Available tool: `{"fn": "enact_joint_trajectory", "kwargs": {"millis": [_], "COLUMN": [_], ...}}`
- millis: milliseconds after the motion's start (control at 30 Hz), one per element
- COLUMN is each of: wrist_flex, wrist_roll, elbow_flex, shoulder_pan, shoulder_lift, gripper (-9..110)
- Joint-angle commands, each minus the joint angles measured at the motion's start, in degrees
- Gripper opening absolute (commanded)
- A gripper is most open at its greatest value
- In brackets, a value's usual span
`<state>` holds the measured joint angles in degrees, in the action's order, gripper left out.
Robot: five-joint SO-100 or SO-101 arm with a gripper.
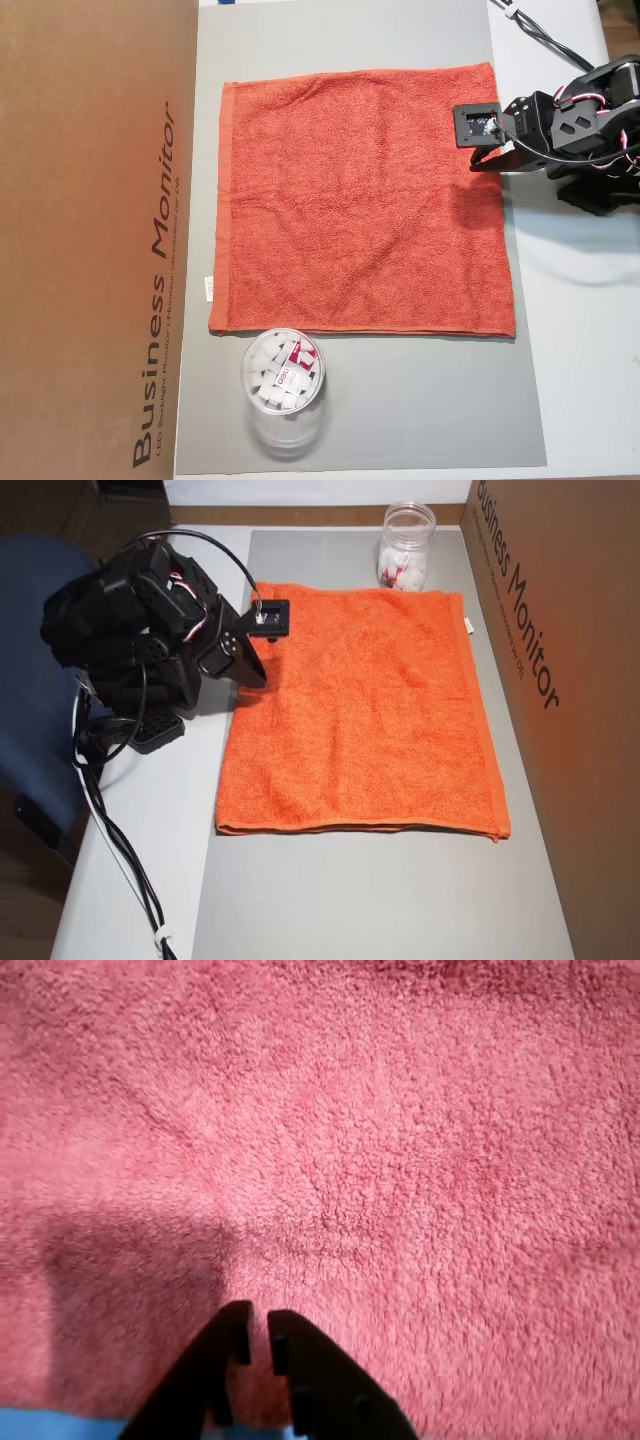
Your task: Fold the blanket.
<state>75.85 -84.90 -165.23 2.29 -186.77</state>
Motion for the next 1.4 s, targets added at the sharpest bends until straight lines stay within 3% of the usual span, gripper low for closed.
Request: {"fn": "enact_joint_trajectory", "kwargs": {"millis": [0, 333, 833, 1167, 1367], "wrist_flex": [-0.3, 0.3, 0.5, 22.5, 22.1], "wrist_roll": [-4.4, -18.5, -19.5, -19.4, -19.1], "elbow_flex": [6.0, 18.7, 29.7, 43.4, 46.1], "shoulder_pan": [0.4, 1.8, 19.4, 32.7, 37.1], "shoulder_lift": [5.2, 16.1, 26.5, 30.1, 31.3], "gripper": [0, 0, 0, 0, 0]}}
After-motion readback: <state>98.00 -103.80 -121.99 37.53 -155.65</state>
